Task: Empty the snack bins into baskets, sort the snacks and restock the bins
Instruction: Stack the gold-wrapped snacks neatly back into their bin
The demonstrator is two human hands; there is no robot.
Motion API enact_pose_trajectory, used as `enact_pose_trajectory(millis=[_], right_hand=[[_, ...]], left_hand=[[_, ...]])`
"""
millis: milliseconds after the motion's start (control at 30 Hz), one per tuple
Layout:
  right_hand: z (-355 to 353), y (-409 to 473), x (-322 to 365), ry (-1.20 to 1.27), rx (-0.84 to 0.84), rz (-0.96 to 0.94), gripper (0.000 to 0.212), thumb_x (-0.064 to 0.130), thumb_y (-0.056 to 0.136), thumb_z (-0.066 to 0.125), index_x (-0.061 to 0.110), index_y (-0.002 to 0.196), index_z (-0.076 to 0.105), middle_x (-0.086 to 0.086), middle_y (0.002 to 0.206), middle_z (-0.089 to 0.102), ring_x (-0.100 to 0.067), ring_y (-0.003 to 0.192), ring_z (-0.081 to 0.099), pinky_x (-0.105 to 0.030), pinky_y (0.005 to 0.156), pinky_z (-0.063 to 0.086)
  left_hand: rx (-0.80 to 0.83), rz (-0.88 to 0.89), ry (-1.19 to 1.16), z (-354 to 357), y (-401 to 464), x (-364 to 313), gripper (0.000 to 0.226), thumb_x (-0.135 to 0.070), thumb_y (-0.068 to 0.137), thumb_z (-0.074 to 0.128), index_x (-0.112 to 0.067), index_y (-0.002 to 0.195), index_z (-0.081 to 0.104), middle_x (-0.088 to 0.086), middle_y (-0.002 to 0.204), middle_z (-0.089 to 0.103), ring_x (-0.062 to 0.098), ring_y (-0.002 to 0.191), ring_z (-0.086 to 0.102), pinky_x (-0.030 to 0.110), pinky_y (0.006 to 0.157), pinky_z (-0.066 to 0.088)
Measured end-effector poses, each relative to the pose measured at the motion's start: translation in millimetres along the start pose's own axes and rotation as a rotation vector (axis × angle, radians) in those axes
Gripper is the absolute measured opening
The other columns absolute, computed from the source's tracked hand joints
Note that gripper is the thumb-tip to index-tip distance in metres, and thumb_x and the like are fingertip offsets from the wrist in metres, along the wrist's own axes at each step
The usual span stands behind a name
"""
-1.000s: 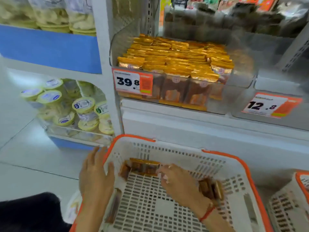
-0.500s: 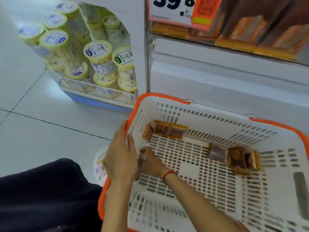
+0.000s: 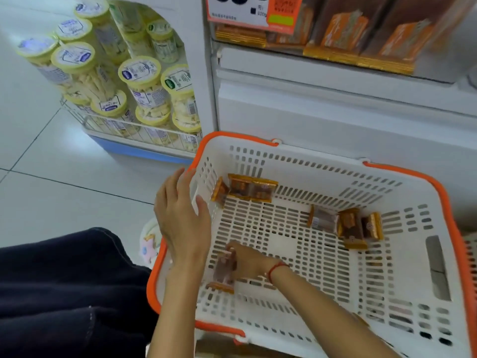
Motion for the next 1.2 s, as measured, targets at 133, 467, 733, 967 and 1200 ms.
enact_pose_trajectory(millis=[133, 467, 733, 967, 1200], right_hand=[[-2, -20, -26, -0.047, 0.115, 0.029, 0.059, 0.035, 0.084, 0.073, 0.013, 0.135, 0.051, -0.005, 0.128, 0.055, -0.028, 0.117, 0.051, -0.034, 0.098, 0.043], [-60, -108, -132, -0.127, -0.261, 0.221, 0.045, 0.022, 0.1, 0.05, 0.022, 0.144, 0.042, -0.005, 0.151, 0.037, -0.025, 0.133, 0.042, -0.03, 0.102, 0.039], [-112, -110, -175, -0.361, -0.519, 0.396, 0.067, 0.019, 0.096, 0.049, 0.011, 0.153, 0.014, -0.012, 0.161, 0.011, -0.031, 0.145, 0.017, -0.044, 0.109, 0.035], [-123, -82, -179, -0.35, -0.657, 0.501, 0.073, 0.032, 0.093, 0.06, 0.007, 0.149, 0.02, -0.017, 0.154, 0.023, -0.035, 0.141, 0.024, -0.045, 0.109, 0.032], [-122, -91, -178, -0.421, -0.578, 0.428, 0.051, 0.038, 0.096, 0.054, 0.007, 0.135, 0.04, -0.014, 0.135, 0.044, -0.029, 0.121, 0.048, -0.038, 0.084, 0.049]], left_hand=[[0.181, 0.026, -0.158, 22, -13, -21, 0.032, -0.006, 0.092, 0.054, -0.025, 0.116, 0.063, -0.009, 0.119, 0.063, 0.01, 0.108, 0.055, 0.024, 0.086, 0.045], [1.596, 0.104, 0.569, 176, -145, 57, 0.062, -0.039, 0.089, 0.063, -0.015, 0.142, 0.039, 0.01, 0.141, 0.047, 0.03, 0.121, 0.052, 0.04, 0.101, 0.045], [1.595, 0.316, 0.67, 186, -132, 41, 0.062, -0.041, 0.077, 0.078, -0.013, 0.124, 0.049, 0.005, 0.117, 0.06, 0.023, 0.104, 0.059, 0.033, 0.085, 0.05], [1.534, -1.157, -0.695, 177, -128, 44, 0.041, -0.035, 0.096, 0.045, -0.004, 0.101, 0.071, 0.016, 0.101, 0.069, 0.028, 0.094, 0.061, 0.038, 0.087, 0.047], [1.231, -1.316, -1.079, 178, -117, 3, 0.054, -0.044, 0.101, 0.04, 0.0, 0.123, 0.062, 0.019, 0.124, 0.065, 0.029, 0.103, 0.065, 0.036, 0.078, 0.057]])
Point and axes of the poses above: each hand's wrist, its own y-axis towards the middle knuckle, its own z-axis out of the palm, x = y × z, the point moved 7 cm from there along y, towards the middle knuckle
